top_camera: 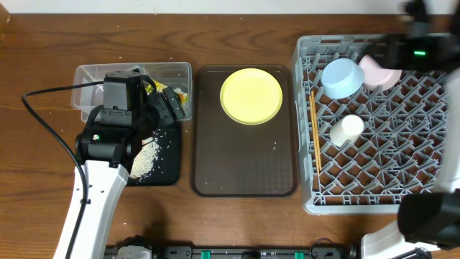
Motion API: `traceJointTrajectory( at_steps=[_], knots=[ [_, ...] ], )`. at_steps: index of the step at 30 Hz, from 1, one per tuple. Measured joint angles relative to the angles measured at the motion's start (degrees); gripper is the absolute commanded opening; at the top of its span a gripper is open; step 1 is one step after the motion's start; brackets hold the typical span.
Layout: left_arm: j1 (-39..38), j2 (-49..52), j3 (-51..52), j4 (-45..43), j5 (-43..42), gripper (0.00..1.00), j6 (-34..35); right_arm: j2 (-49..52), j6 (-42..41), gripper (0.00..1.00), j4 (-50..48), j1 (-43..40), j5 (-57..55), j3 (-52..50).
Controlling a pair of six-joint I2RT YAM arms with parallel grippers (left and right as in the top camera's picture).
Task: Sort waste into correct bins and load items into the dishwasher rack
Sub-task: 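Move the right gripper back left over the yellow plate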
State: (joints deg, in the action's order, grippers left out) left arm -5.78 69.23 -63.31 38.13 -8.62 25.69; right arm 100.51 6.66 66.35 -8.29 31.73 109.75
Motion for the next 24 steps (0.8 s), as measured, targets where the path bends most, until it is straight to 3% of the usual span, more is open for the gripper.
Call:
traceJointTrajectory(
  at_steps=[11,17,24],
  knots=[
    [0.02,0.0,0.0,0.0,0.0,0.9,0.0,4.2,-4.55,0.45,-5.53,32.83,-14.45,0.0],
    [0.02,0.0,0.0,0.02,0.0,0.9,0.0,11.74,-7.15,0.47,-9.9,41.62,-22.71,0.0],
    [0.02,0.0,0.0,0.0,0.0,0.9,0.0,21.33,-9.18,0.47,-15.93,44.65,-26.25,0.0]
  ],
)
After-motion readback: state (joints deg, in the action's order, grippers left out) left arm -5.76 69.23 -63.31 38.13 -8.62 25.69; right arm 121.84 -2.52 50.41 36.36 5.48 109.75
